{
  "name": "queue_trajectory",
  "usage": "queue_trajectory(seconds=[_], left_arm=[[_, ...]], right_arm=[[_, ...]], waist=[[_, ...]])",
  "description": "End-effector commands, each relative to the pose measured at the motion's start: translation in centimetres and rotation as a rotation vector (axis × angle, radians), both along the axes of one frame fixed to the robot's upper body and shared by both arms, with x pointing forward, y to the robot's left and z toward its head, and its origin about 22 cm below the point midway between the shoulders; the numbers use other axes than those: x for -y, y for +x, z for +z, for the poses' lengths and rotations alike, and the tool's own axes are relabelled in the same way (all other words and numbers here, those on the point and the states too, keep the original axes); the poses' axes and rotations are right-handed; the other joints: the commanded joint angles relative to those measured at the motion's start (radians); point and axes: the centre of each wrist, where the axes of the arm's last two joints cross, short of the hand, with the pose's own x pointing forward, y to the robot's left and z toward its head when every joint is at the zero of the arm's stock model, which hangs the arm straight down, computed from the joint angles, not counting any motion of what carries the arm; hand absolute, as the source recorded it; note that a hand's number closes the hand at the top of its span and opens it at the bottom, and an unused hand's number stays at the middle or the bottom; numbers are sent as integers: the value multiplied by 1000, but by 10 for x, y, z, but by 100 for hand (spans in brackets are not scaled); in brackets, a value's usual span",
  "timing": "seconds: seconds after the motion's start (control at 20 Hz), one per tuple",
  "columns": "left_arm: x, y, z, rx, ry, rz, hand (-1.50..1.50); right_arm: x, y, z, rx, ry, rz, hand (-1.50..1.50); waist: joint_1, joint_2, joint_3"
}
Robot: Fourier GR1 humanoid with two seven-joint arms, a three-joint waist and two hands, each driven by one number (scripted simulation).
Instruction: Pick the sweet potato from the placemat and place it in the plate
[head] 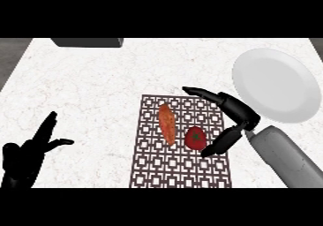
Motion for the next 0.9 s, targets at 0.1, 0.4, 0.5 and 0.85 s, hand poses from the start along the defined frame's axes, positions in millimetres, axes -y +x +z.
queue_trajectory(seconds=[0.1, 0.4, 0.5, 0.85], left_arm=[[30, 60, 22, 111, -97, -53, 0], [20, 83, 23, 101, -121, -38, 0], [30, 74, 14, 110, -116, -41, 0], [32, 86, 9, 97, -110, -42, 0]], right_arm=[[-13, 32, -8, 61, -141, 77, -150], [-28, 49, -15, 25, -322, 158, -150], [-22, 46, -20, 32, -393, 180, -150], [-58, 59, -18, 115, -568, 163, -150]], waist=[[-9, -13, -4], [-11, -18, -5], [-12, -21, -5], [-11, -21, -5]])
